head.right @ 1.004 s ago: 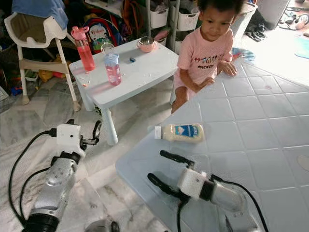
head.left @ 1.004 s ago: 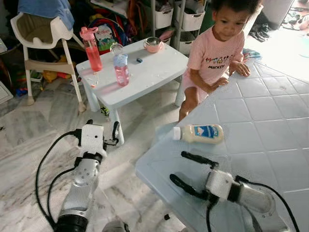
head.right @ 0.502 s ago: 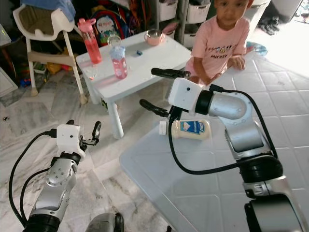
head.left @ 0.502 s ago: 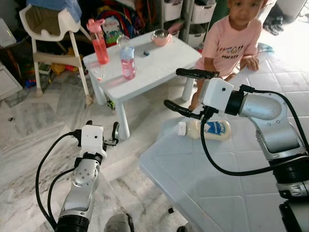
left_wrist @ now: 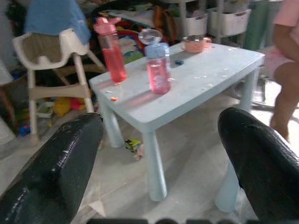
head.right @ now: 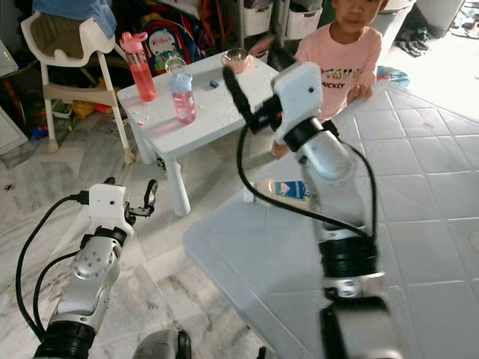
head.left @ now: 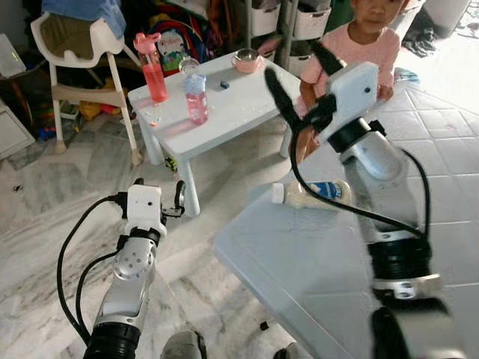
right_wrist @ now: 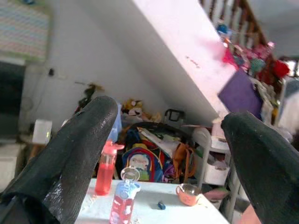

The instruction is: Restocking fridge

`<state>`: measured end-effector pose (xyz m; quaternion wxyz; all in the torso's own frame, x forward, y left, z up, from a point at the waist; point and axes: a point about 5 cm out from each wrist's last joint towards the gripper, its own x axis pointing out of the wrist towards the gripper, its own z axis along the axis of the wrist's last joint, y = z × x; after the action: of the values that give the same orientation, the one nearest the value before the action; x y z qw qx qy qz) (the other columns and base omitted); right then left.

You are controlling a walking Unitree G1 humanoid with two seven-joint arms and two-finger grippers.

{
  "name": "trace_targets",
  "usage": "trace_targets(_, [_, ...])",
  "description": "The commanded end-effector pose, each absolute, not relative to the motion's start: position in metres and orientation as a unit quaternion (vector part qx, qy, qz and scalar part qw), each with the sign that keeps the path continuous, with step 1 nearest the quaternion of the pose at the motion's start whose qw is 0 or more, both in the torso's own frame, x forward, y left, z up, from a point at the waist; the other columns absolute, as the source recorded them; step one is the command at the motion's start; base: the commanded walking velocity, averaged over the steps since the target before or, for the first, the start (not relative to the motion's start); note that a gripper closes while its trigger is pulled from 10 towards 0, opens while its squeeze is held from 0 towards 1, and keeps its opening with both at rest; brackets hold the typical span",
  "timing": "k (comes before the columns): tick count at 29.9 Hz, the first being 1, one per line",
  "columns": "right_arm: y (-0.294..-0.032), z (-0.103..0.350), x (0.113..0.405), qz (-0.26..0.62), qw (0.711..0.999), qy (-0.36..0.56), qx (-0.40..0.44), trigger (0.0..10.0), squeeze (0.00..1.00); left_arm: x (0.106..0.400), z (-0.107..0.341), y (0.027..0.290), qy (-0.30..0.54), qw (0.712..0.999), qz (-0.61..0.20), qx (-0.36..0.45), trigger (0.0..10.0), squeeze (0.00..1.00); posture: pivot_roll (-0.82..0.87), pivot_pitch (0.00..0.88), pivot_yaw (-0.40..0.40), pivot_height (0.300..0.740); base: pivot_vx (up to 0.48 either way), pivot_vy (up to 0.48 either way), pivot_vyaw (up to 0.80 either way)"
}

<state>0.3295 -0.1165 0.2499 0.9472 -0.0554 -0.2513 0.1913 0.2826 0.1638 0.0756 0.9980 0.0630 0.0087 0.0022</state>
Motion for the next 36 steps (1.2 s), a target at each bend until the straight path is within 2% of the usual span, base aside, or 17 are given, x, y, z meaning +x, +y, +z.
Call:
trace_targets(1, [-0.122,0.243,0.329,0.176,0.954,-0.235,-0.053,10.0,0.0,0.282,0.073,0.169,0.018,0.997,0.018,0.069,10.0,0.0,0.0,0.0,0.061,0.74,0.0,0.0,0.0])
trace_targets(3, [-0.122,0.218,0.328,0.217,0.955,-0.162,-0.117,10.0,0.0,0.279,0.069,0.166,0.023,0.997,0.004,0.073,10.0,0.0,-0.01,0.0,0.065,0.74,0.0,0.0,0.0])
trace_targets(4, [-0.122,0.218,0.328,0.217,0.955,-0.162,-0.117,10.0,0.0,0.279,0.069,0.166,0.023,0.997,0.004,0.073,10.0,0.0,-0.01,0.0,0.065,0.74,0.0,0.0,0.0])
trace_targets(5, [-0.125,0.213,0.328,0.246,0.946,-0.141,-0.159,10.0,0.0,0.278,0.068,0.165,0.024,0.997,0.0,0.072,10.0,0.0,-0.01,0.001,0.067,0.74,0.0,0.0,0.0])
trace_targets(6, [-0.133,0.208,0.33,0.291,0.925,-0.109,-0.221,10.0,0.0,0.278,0.068,0.164,0.025,0.997,-0.003,0.072,10.0,0.0,-0.01,0.004,0.069,0.74,0.0,0.0,0.0])
trace_targets(8, [-0.147,0.209,0.334,0.304,0.91,-0.079,-0.269,10.0,0.0,0.279,0.068,0.164,0.026,0.997,-0.004,0.071,10.0,0.0,-0.02,0.008,0.069,0.74,0.0,0.0,0.0])
trace_targets(14, [-0.176,0.212,0.341,0.363,0.865,-0.023,-0.345,10.0,0.0,0.282,0.068,0.163,0.026,0.997,-0.005,0.07,10.0,0.0,-0.03,0.017,0.065,0.74,0.0,0.0,0.0])
trace_targets(18, [-0.181,0.21,0.339,0.411,0.844,-0.006,-0.345,10.0,0.0,0.282,0.068,0.162,0.027,0.997,-0.006,0.069,10.0,0.0,-0.03,0.024,0.062,0.74,0.0,0.0,0.0])
trace_targets(19, [-0.186,0.205,0.338,0.45,0.83,0.019,-0.328,10.0,0.0,0.28,0.066,0.162,0.03,0.997,-0.007,0.069,10.0,0.0,-0.02,0.03,0.06,0.74,0.0,0.0,0.0])
trace_targets(22, [-0.194,0.196,0.335,0.493,0.807,0.062,-0.318,10.0,0.0,0.278,0.065,0.162,0.032,0.997,-0.007,0.069,10.0,0.0,-0.01,0.036,0.057,0.74,0.0,0.0,0.0])
trace_targets(27, [-0.205,0.177,0.334,0.524,0.785,0.119,-0.308,10.0,0.0,0.276,0.065,0.164,0.034,0.997,-0.004,0.069,10.0,0.0,-0.01,0.04,0.051,0.74,0.0,0.0,0.0])
trace_targets(30, [-0.206,0.17,0.335,0.521,0.782,0.128,-0.317,10.0,0.0,0.275,0.065,0.163,0.034,0.997,-0.004,0.069,10.0,0.0,0.0,0.042,0.048,0.74,0.0,0.0,0.0])
trace_targets(36, [-0.211,0.135,0.325,0.557,0.761,0.189,-0.274,10.0,0.0,0.275,0.064,0.161,0.038,0.997,-0.006,0.066,10.0,0.0,0.0,0.051,0.047,0.74,0.0,0.0,0.0])
